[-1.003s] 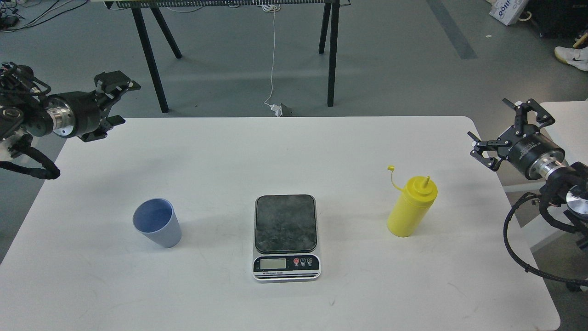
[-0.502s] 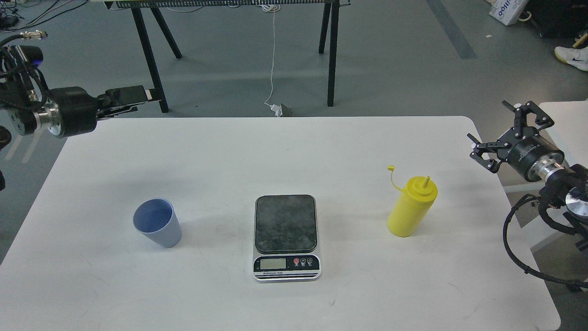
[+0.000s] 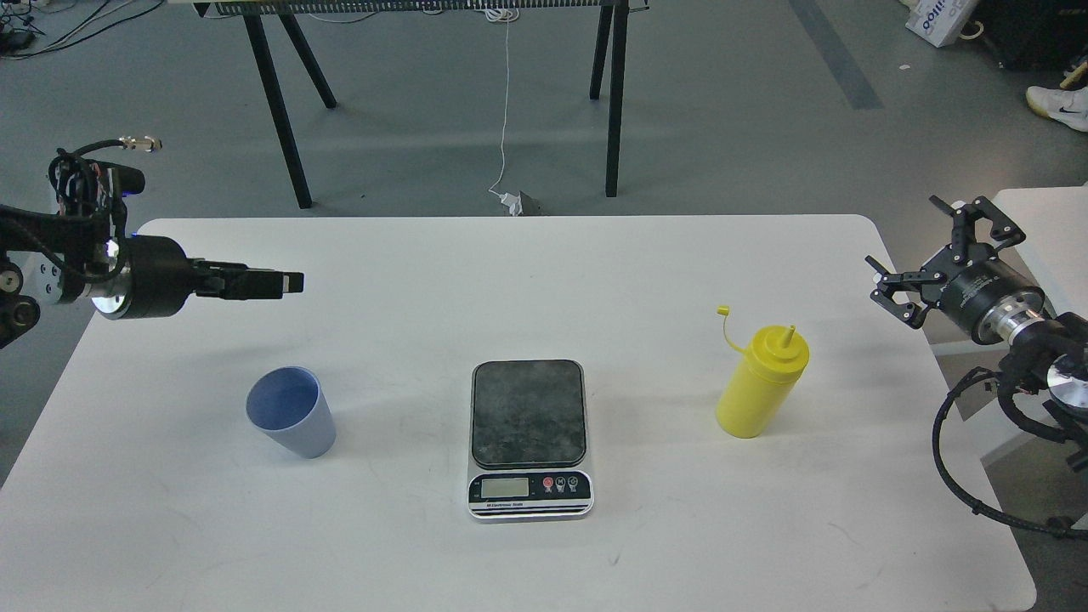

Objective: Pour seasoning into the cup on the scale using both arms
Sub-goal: 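Lower the left gripper around the blue cup and close it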

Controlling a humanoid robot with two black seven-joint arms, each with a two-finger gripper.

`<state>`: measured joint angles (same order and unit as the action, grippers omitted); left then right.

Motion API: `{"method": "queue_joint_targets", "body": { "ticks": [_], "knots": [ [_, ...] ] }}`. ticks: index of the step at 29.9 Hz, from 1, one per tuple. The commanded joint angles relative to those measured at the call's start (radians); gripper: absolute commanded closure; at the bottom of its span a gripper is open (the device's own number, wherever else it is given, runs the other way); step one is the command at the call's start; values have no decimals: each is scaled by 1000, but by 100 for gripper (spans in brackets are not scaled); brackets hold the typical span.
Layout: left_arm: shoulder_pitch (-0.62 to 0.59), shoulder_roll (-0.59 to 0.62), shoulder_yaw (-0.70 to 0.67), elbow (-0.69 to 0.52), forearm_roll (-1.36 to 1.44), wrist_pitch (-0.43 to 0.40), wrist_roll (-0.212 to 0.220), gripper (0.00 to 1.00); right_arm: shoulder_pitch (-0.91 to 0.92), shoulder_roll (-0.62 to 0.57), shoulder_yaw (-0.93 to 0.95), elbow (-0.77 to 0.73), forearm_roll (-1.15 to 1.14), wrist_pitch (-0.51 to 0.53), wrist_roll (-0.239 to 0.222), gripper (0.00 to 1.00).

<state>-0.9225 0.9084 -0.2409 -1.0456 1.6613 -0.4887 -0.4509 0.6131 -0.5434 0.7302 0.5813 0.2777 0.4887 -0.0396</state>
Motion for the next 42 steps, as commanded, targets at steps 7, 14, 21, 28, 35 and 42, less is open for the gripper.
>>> {"method": "queue_joint_targets", "body": {
  "ticks": [7,14,21,28,35,42],
  "knots": [
    [10,47,130,-5,31,0,-38,0,-19,0,0,0,0,0,0,1],
    [8,50,137,-14,29,0,-38,0,-32,2,0,0,0,0,1,1],
    [10,50,150,-92,29,0,-38,0,-27,2,3,0,0,0,1,1],
    [13,35,164,-105,29,0,-38,0,-18,2,6,0,0,0,0,1],
    [13,34,173,-102,29,0,-38,0,-16,2,6,0,0,0,0,1],
    [31,30,173,-93,31,0,-38,0,-16,0,6,0,0,0,0,1]
  ]
}}
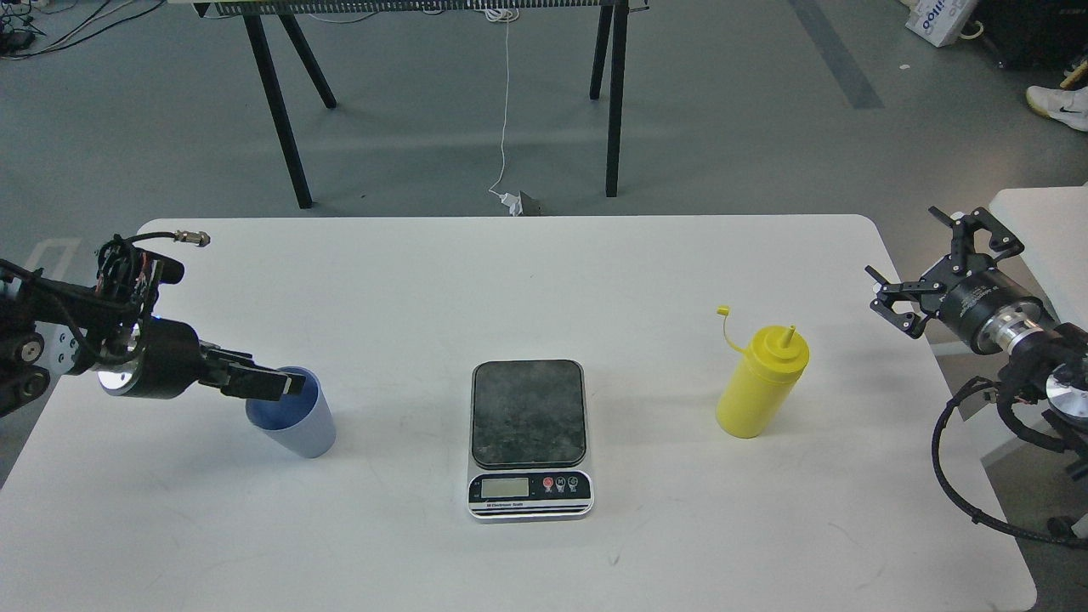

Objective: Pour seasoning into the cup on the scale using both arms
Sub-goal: 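Lower the left gripper around the blue cup and close it, then lift the blue cup with the left gripper and set it on the scale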

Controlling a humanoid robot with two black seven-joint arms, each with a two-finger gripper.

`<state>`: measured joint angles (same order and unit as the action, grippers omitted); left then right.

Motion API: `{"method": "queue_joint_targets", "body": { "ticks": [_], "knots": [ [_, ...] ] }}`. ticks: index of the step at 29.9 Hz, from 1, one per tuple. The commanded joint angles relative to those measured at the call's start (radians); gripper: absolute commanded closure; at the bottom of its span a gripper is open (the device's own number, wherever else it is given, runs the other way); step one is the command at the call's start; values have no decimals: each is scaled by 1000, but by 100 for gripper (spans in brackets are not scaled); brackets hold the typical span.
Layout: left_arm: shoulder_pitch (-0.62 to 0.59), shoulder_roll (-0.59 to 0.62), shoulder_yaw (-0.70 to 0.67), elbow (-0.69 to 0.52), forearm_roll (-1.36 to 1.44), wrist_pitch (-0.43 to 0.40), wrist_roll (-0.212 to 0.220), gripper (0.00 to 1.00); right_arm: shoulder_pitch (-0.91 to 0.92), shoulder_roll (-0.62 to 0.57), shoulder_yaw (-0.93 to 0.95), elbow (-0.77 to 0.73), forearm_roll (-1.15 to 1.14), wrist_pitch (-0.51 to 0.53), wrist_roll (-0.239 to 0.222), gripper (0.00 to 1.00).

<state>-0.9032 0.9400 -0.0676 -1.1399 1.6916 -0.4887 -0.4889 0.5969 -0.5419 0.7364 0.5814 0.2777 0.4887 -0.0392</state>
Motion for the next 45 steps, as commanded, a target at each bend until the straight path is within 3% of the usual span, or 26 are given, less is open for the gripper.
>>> {"method": "queue_joint_targets", "body": {
  "ticks": [1,9,24,33,37,45],
  "knots": [
    [20,-1,0,3,0,0,0,0,0,-1,0,0,0,0,-1,1],
    [35,-24,0,6,-1,0,0,1,-2,-1,0,0,0,0,1,1],
    [35,-86,2,52,2,0,0,22,-11,-4,0,0,0,0,1,1],
    [36,-81,8,54,3,0,0,27,-12,-3,0,0,0,0,1,1],
    [38,-76,9,54,5,0,0,34,-12,-1,0,2,0,0,1,1],
    [35,-75,9,57,22,0,0,61,-12,-1,0,2,0,0,1,1]
  ]
}}
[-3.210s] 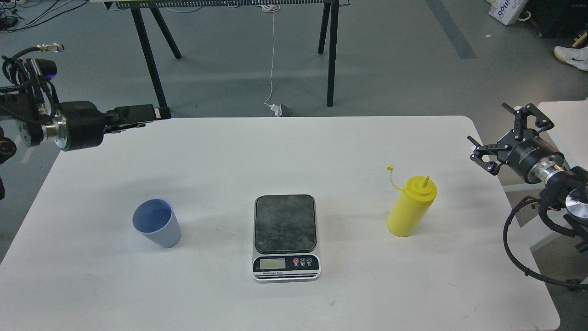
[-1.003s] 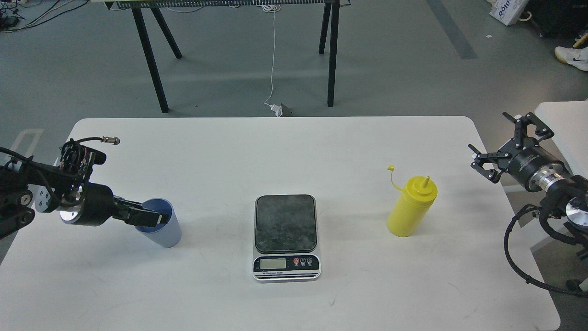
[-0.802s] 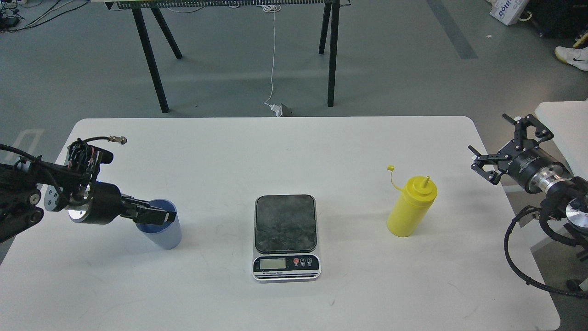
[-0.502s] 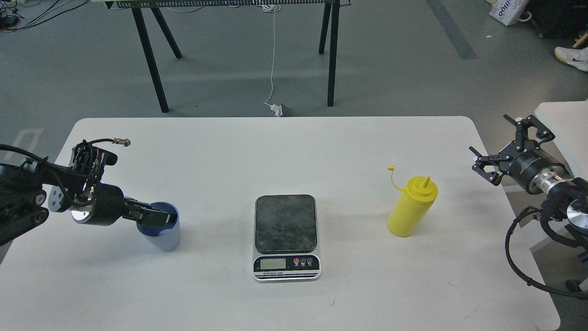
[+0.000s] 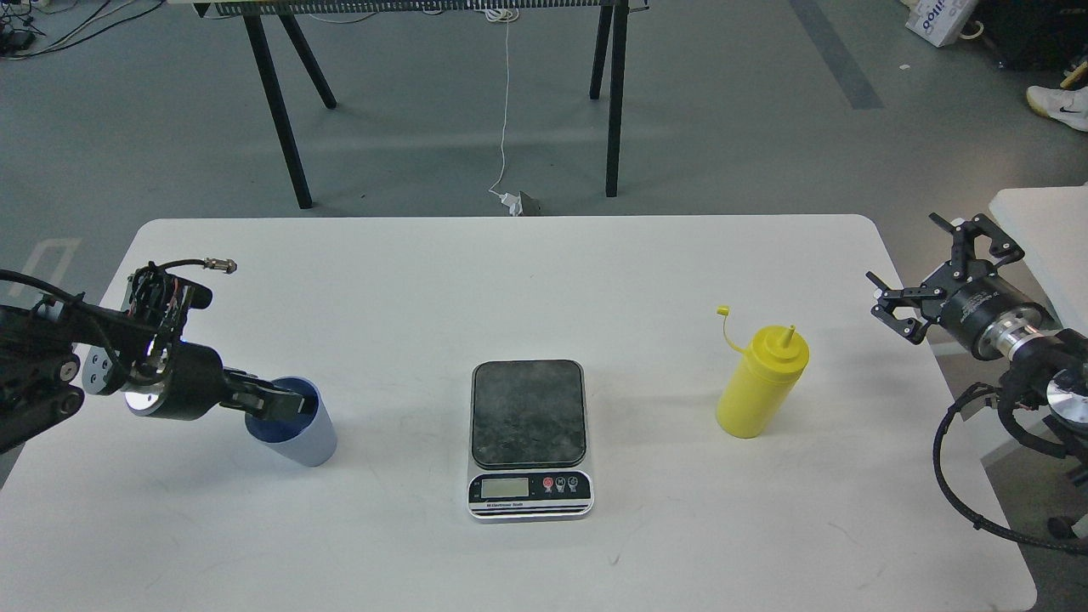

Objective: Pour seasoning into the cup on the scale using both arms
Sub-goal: 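Lift the blue cup with the left gripper and set it on the scale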

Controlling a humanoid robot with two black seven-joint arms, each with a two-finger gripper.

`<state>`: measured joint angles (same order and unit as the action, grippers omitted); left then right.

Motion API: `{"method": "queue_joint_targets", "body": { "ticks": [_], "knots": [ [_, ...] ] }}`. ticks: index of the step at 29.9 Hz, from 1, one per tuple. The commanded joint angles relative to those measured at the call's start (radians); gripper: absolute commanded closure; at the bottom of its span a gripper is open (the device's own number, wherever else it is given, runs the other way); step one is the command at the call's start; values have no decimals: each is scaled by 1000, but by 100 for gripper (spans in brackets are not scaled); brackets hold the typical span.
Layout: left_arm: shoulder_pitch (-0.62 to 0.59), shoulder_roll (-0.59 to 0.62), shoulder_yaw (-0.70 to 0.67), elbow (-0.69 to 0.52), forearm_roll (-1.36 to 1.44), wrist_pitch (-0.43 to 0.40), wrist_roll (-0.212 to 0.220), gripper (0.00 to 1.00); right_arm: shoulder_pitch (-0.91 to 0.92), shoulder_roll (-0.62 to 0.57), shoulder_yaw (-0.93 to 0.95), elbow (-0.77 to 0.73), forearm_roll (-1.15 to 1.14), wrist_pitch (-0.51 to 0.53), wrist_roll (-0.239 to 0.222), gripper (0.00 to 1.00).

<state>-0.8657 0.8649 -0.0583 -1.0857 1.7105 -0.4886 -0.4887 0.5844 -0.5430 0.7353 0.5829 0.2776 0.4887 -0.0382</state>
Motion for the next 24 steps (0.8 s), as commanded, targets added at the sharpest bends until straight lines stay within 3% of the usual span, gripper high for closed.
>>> {"method": "queue_joint_targets", "body": {
  "ticks": [1,3,4,5,7,8,15,22,24],
  "knots": [
    [-3,0,-2,6,3,0,0,62,0,0,1,0,0,0,0,1],
    [-4,-1,-2,7,3,0,0,72,-1,0,1,0,0,0,0,1],
    [-3,-1,-2,10,-3,0,13,88,-3,0,1,0,0,0,0,1],
    [-7,-1,-2,21,-5,0,53,95,-5,0,1,0,0,0,0,1],
    [-13,-4,-9,36,-18,0,123,96,-5,0,1,0,0,0,0,1],
    [-13,-6,-12,40,-19,0,133,97,-6,0,1,0,0,0,0,1],
    [-36,-4,-15,46,-25,0,130,98,-9,0,3,-2,0,0,0,1],
    [-183,-7,-21,44,-155,0,104,98,-11,2,4,0,0,0,0,1],
    [-240,-12,-21,44,-277,0,119,98,-11,3,4,0,0,0,0,1]
  ]
}}
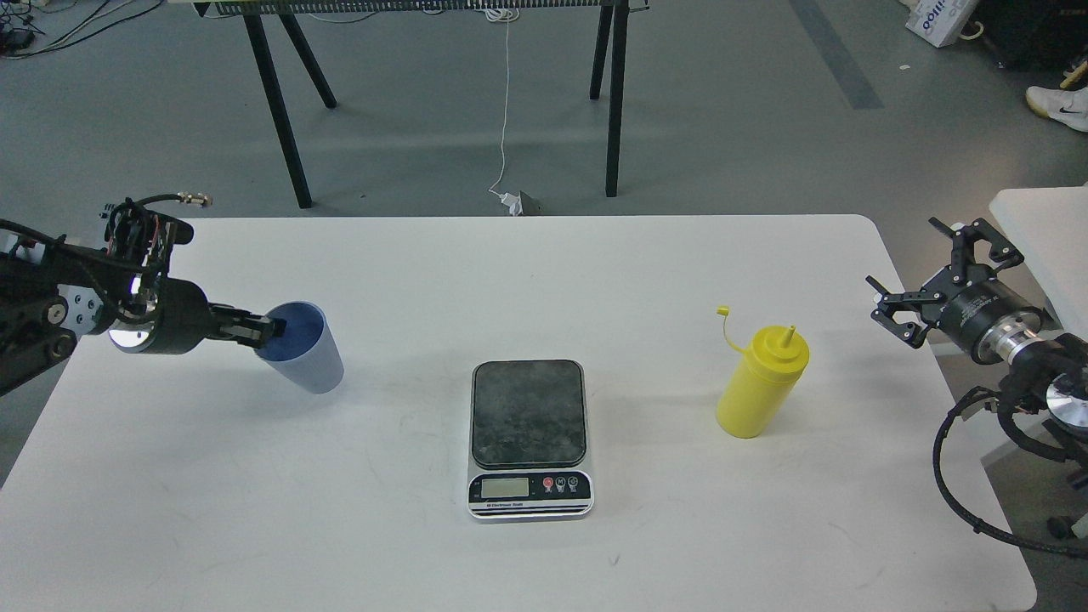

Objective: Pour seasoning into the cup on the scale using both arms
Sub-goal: 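Lift the blue cup with the left gripper and set it on the scale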

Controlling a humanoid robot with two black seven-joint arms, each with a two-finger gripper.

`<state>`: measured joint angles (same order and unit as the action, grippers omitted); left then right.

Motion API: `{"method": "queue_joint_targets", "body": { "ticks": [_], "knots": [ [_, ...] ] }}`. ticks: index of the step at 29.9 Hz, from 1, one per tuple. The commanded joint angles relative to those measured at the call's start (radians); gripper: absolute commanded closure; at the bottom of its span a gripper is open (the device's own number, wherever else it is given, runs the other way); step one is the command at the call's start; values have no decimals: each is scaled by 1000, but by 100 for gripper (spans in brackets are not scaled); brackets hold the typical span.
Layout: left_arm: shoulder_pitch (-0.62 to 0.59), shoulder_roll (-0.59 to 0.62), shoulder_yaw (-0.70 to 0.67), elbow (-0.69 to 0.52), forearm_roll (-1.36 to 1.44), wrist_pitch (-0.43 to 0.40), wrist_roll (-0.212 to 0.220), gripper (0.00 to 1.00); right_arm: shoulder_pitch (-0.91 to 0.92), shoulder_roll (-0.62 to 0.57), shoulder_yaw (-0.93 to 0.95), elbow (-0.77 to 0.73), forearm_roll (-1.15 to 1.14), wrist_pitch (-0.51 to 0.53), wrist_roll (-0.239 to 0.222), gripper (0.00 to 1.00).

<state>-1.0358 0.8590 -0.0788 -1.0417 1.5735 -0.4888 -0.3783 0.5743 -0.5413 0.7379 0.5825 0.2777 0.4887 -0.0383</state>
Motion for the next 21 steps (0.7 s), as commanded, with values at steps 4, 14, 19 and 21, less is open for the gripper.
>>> {"method": "queue_joint_targets", "body": {
  "ticks": [4,14,19,21],
  "knots": [
    [-148,-61,1,-53,-309,0,94,98,2,0,1,-1,0,0,0,1],
    [-144,-357,17,-80,-126,0,196,98,18,0,0,-21,0,0,0,1],
    [-148,-446,56,-80,-78,0,197,97,13,7,-2,-32,0,0,0,1],
    [-145,-475,59,-78,-69,0,199,97,12,18,-2,-32,0,0,0,1]
  ]
}}
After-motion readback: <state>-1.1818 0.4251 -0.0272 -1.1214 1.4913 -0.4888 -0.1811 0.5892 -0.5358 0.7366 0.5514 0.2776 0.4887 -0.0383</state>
